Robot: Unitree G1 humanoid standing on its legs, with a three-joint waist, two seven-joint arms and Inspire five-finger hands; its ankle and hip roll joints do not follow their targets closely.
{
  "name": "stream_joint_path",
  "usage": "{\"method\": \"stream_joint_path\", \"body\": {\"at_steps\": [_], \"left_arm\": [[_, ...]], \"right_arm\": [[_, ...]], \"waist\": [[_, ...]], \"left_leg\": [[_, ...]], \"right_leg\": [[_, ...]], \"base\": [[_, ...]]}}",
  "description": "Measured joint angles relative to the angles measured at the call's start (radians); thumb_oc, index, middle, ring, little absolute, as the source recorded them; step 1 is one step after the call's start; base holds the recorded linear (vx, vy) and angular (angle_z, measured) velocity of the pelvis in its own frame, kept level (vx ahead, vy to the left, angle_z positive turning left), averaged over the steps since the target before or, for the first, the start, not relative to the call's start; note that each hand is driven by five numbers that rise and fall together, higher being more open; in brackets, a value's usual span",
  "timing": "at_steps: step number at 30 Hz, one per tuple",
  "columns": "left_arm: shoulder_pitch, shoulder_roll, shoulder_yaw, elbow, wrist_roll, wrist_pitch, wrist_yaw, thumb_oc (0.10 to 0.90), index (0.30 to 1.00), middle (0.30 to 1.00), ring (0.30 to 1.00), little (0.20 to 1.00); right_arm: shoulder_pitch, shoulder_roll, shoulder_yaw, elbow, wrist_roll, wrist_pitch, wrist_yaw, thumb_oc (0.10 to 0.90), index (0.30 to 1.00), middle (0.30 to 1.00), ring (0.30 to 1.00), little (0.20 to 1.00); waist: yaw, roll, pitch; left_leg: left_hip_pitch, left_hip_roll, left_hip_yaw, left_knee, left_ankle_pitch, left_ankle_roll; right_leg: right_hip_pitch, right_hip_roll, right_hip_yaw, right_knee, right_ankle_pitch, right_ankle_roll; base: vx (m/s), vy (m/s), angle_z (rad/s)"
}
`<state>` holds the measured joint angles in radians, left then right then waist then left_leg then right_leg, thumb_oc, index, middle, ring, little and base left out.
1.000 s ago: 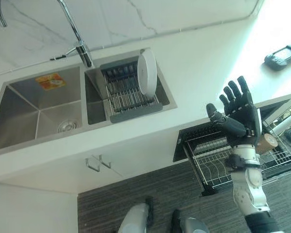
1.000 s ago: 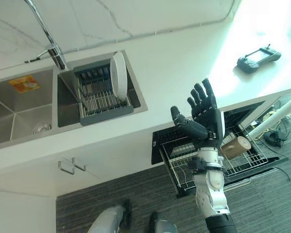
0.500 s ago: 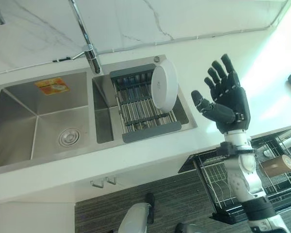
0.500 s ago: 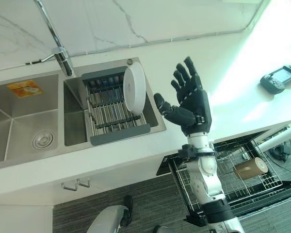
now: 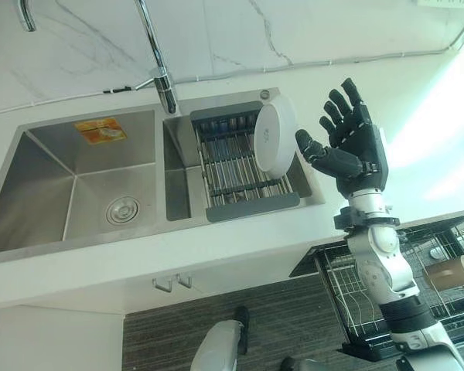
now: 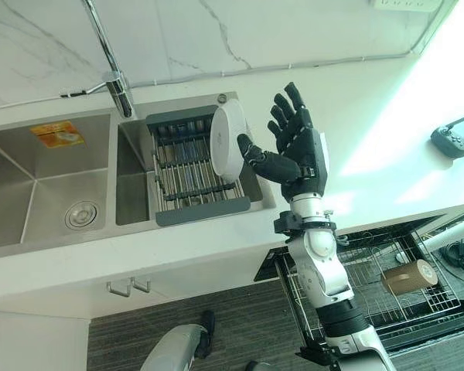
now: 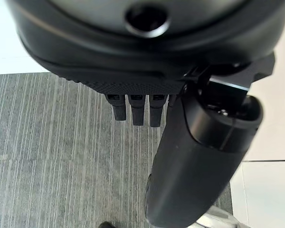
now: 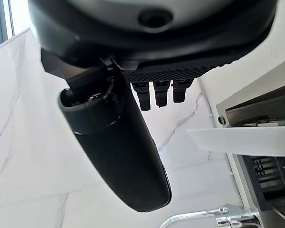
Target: Place the dishes in the dishwasher.
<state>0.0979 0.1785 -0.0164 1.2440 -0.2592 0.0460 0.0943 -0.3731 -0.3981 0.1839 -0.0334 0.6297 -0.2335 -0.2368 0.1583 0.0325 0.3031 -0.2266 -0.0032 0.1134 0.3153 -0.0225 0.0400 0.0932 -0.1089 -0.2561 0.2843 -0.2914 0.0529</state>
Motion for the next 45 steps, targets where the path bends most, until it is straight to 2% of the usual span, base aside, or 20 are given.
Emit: {"method": "stream_joint_path", "body": {"at_steps": [4, 10, 14, 17, 32, 45], "left_arm": [[0.001, 0.001, 0.0, 0.0, 0.0, 0.012, 0.013, 0.8, 0.9, 0.9, 0.9, 0.9], [0.002, 0.002, 0.0, 0.0, 0.01, 0.02, 0.019, 0.8, 0.9, 0.9, 0.9, 0.9], [0.001, 0.004, -0.021, -0.001, 0.011, 0.028, 0.025, 0.8, 0.9, 0.9, 0.9, 0.9], [-0.001, 0.005, -0.021, -0.006, 0.011, 0.036, 0.025, 0.8, 0.9, 0.9, 0.9, 0.9], [0.0, 0.007, -0.041, -0.015, 0.031, 0.039, 0.005, 0.8, 0.9, 0.9, 0.9, 0.9], [-0.002, 0.011, -0.1, -0.044, 0.037, 0.019, -0.02, 0.8, 0.9, 0.9, 0.9, 0.9]], "right_arm": [[-0.037, 0.002, 0.004, 0.017, -0.001, 0.0, -0.072, 0.8, 0.9, 0.9, 0.9, 0.9], [-0.07, 0.012, 0.011, 0.05, 0.007, 0.007, -0.079, 0.8, 0.9, 0.9, 0.9, 0.9], [-0.107, 0.059, 0.035, 0.101, 0.011, 0.01, -0.102, 0.8, 0.9, 0.9, 0.9, 0.9], [-0.117, 0.059, 0.051, 0.152, 0.011, 0.017, -0.115, 0.8, 0.9, 0.9, 0.9, 0.9], [-0.157, 0.06, 0.052, 0.207, 0.021, 0.048, -0.156, 0.8, 0.9, 0.9, 0.9, 0.9], [-0.176, 0.079, 0.057, 0.284, 0.021, 0.086, -0.204, 0.8, 0.9, 0.9, 0.9, 0.9]], "waist": [[0.013, 0.006, -0.004], [0.016, 0.006, -0.004], [0.016, 0.012, -0.009], [0.037, 0.015, -0.012], [0.04, 0.015, -0.012], [0.041, 0.017, -0.011]], "left_leg": [[-0.004, -0.001, -0.012, 0.009, 0.003, 0.004], [-0.004, -0.002, -0.016, 0.01, 0.001, 0.001], [-0.005, -0.003, -0.023, 0.011, 0.0, 0.0], [-0.005, -0.008, -0.031, 0.011, 0.001, 0.0], [-0.017, -0.017, -0.051, 0.011, 0.009, 0.003], [-0.033, -0.019, -0.065, 0.011, 0.011, 0.0]], "right_leg": [[0.005, 0.003, -0.01, 0.002, -0.001, 0.001], [0.006, 0.002, -0.015, 0.006, -0.001, 0.001], [0.007, 0.002, -0.023, 0.01, -0.002, 0.001], [0.008, 0.0, -0.03, 0.013, -0.007, 0.0], [0.008, -0.002, -0.054, 0.014, -0.011, -0.001], [-0.004, 0.001, -0.066, 0.014, -0.015, -0.009]], "base": [[0.02, 0.025, 0.08], [0.01, 0.0, 0.02], [0.02, 0.011, 0.06], [0.03, 0.003, 0.07], [0.01, 0.0, 0.03], [0.0, -0.001, 0.02]]}}
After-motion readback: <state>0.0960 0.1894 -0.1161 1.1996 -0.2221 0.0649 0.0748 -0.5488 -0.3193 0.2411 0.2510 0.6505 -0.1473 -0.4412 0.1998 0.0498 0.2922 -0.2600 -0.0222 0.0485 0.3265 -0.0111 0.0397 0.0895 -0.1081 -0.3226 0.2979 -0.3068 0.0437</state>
